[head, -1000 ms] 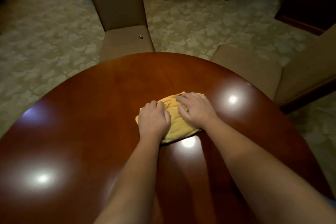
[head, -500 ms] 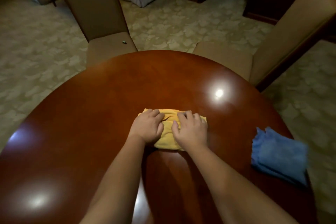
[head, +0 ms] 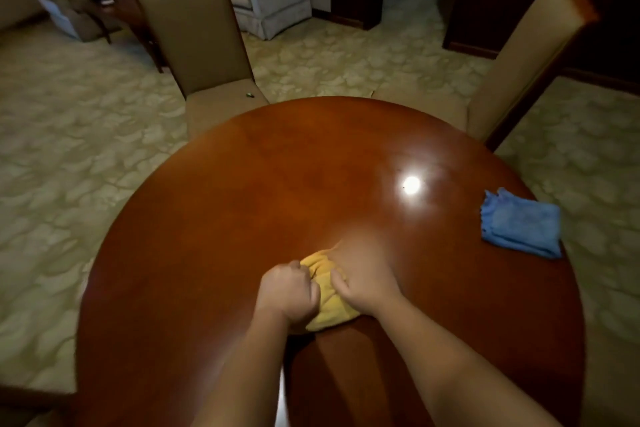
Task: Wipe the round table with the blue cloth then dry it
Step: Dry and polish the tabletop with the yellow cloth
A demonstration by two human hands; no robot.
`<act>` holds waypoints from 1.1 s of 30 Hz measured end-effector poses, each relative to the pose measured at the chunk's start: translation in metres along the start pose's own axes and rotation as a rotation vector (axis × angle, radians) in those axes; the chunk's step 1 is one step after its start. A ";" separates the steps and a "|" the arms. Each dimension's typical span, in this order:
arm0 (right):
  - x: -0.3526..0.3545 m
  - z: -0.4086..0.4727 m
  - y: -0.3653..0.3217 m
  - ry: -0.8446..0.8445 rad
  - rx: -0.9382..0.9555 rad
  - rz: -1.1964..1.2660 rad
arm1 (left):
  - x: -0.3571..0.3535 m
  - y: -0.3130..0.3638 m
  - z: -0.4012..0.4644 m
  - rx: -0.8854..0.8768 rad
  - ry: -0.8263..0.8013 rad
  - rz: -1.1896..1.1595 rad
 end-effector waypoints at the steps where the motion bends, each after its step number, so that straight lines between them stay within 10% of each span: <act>1: 0.002 -0.007 -0.005 -0.018 0.013 0.007 | -0.001 0.001 -0.011 0.005 -0.004 -0.010; 16: 0.037 -0.116 -0.004 -0.093 0.000 0.027 | -0.004 0.063 -0.089 -0.177 0.055 -0.323; 33: 0.038 -0.014 0.117 -0.057 0.118 -0.018 | 0.008 0.103 0.053 -0.111 0.287 -0.314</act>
Point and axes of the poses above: each hand's wrist, its own z-axis towards the middle knuckle, its own x-axis out of the back of the hand, y = z × x, the point moved 4 cm from there along z, towards the middle knuckle, and after that the axes turned 11 degrees about x, right-handed, at the moved point
